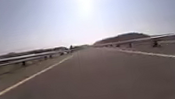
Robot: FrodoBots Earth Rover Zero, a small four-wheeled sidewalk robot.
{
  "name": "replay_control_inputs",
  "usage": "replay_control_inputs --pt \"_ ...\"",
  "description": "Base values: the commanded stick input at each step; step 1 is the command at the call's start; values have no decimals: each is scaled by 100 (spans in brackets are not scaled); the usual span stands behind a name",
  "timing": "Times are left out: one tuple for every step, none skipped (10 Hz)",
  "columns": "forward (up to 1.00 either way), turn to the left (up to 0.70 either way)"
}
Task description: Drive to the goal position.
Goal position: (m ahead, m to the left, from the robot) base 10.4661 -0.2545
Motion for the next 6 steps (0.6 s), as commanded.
replay_control_inputs --pt "70 0" --pt "70 0" --pt "70 0" --pt "70 0" --pt "70 0" --pt "70 0"
